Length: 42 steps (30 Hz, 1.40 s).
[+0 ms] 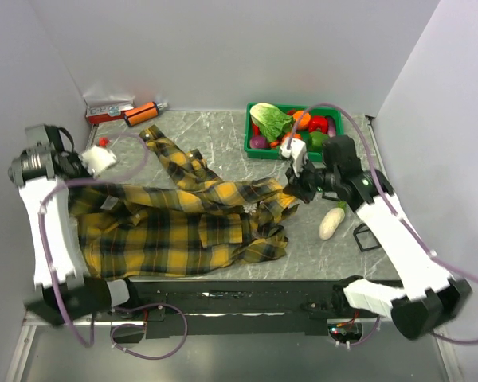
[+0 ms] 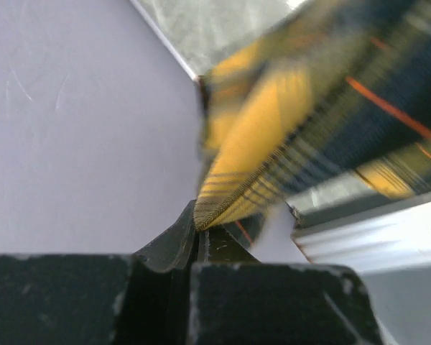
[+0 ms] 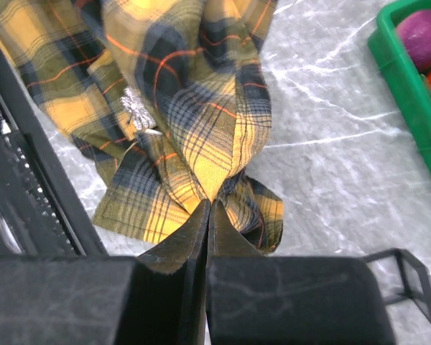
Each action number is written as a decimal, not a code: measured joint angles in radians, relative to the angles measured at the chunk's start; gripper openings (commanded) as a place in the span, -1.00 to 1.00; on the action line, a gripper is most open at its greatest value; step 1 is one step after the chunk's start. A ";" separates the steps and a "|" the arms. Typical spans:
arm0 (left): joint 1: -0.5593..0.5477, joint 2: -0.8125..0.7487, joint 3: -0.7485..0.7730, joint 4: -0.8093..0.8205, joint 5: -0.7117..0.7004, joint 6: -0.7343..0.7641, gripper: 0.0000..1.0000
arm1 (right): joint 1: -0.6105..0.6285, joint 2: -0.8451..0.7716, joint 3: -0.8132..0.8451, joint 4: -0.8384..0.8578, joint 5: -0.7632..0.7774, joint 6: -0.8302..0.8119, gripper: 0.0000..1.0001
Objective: Remove the brooch from the garment
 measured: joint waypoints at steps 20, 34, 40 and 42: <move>-0.121 1.000 0.420 0.639 -0.157 -0.426 0.77 | -0.103 0.756 0.480 0.203 0.178 0.133 0.20; -0.128 0.115 -0.287 0.518 0.206 -0.421 0.61 | 0.022 0.450 -0.009 0.166 0.122 -0.133 0.31; -0.094 0.200 -0.597 0.444 0.164 -0.355 0.60 | 0.030 0.622 0.028 0.173 0.147 -0.160 0.39; -0.087 0.199 -0.625 0.438 0.152 -0.351 0.60 | 0.033 0.665 0.052 0.180 0.149 -0.174 0.29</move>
